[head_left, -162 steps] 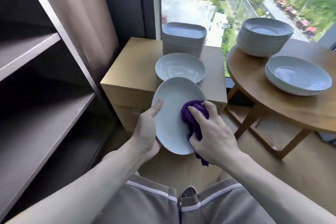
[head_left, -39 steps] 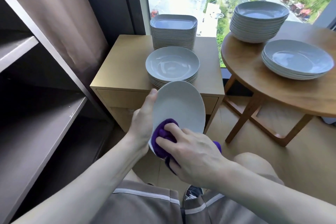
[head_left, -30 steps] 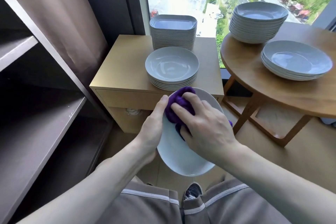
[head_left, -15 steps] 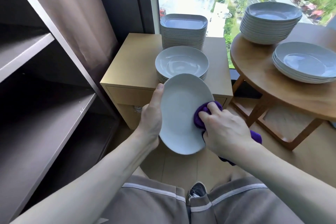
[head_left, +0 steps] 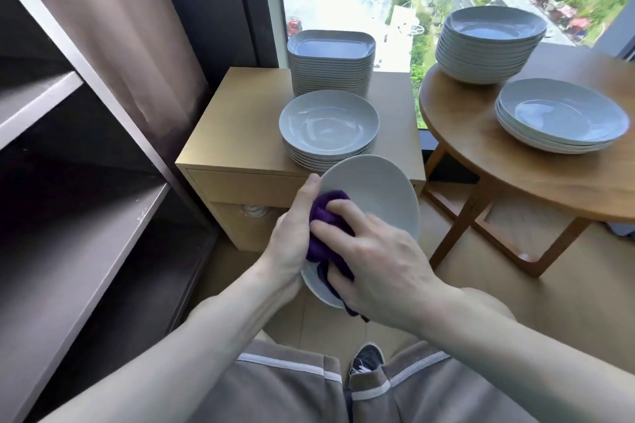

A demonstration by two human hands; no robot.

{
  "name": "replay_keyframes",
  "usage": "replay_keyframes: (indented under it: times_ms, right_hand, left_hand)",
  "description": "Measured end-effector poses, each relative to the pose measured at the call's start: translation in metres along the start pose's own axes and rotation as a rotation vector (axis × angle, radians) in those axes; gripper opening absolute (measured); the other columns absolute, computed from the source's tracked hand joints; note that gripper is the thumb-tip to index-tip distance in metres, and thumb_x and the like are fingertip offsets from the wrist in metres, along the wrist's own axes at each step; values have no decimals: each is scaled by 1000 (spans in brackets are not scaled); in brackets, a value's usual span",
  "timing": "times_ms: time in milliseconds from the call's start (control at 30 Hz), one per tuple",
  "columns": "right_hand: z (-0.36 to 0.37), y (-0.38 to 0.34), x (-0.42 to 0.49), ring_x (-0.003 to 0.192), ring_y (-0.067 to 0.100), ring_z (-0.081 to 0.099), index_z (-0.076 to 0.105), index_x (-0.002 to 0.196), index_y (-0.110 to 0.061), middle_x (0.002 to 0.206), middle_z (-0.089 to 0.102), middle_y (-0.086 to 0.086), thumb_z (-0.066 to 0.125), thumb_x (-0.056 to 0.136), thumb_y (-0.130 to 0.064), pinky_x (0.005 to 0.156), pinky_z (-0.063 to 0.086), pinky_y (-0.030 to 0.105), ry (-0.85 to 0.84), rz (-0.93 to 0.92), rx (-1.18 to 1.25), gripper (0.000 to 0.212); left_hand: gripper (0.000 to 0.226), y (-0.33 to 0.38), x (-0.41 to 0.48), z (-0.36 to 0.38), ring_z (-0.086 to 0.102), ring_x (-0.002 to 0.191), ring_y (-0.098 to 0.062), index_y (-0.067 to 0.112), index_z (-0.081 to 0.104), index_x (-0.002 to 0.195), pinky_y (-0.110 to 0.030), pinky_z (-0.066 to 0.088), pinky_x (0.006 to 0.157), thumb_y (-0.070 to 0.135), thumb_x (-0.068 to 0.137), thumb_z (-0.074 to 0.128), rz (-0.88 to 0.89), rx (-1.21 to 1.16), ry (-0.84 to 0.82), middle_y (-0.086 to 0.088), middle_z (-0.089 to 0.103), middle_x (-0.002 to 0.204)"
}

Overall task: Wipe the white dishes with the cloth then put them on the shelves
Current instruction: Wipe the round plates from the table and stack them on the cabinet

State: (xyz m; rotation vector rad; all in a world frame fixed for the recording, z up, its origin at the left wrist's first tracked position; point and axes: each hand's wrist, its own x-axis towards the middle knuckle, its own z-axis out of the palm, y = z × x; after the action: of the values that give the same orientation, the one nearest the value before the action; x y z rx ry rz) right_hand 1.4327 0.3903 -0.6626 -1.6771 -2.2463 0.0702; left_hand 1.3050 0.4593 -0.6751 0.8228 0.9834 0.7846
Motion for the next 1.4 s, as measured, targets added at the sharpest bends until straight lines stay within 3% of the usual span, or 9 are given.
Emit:
replay_keyframes:
  times_ms: [233,433,533,700,867,933,1100,1300,1400]
  right_hand:
    - [-9,48,12,90,34,64,62,128,-20,130,56,9,70,82,-28,58,55,36,139,201,-155,47]
    - [0,64,13,91,31,60,52,134,-26,135,47,6,59,91,-35,61,53,36,8,289,-216,45]
    - [-2,69,13,93,30,61,53,130,-28,132,48,3,61,89,-36,61,49,34,37,299,-173,42]
    - [-5,82,11,98,27,61,51,134,-31,136,47,-1,65,88,-37,65,48,33,84,338,-52,49]
    - [-7,105,10,106,24,60,49,141,-34,140,45,-7,66,90,-39,76,48,27,83,370,120,54]
    - [-9,113,9,106,25,60,49,141,-34,139,43,-10,66,91,-37,81,53,32,77,394,204,54]
    - [-17,124,9,105,22,58,51,140,-34,135,43,-15,66,89,-37,87,55,41,152,423,331,54]
    - [-22,135,10,105,17,57,53,139,-36,131,43,-17,66,88,-35,84,48,31,224,461,388,53]
    - [-23,139,10,105,18,57,53,139,-36,130,44,-16,66,88,-35,87,52,35,230,480,407,52]
  left_hand:
    - [57,-7,5,3,63,131,-25,23,65,141,-45,47,115,58,109,33,-10,1,-135,-10,68,139]
    - [63,-1,7,-7,65,129,-28,23,68,137,-37,59,98,66,105,36,7,23,-150,-11,68,139]
    - [51,4,7,-12,68,124,-30,23,73,131,-38,61,91,58,105,46,-8,17,-129,-11,70,136]
    - [39,8,10,-25,73,112,-33,25,77,123,-43,63,78,42,108,45,-2,-59,26,-13,74,127]
    - [38,9,16,-26,76,98,-38,13,80,112,-49,64,79,23,104,44,-14,-150,209,-19,77,112]
    - [34,10,21,-21,77,93,-38,11,72,115,-53,63,84,11,98,44,-22,-172,254,-18,78,104]
    - [58,23,40,-1,68,110,-43,10,67,119,-66,54,99,-11,76,33,24,-165,288,-19,72,114]
    - [71,43,74,22,64,114,-46,16,63,129,-63,60,88,-13,73,28,61,-216,301,-19,69,124]
    - [75,53,93,32,64,113,-47,13,60,131,-59,62,84,-14,72,22,70,-277,336,-21,67,126]
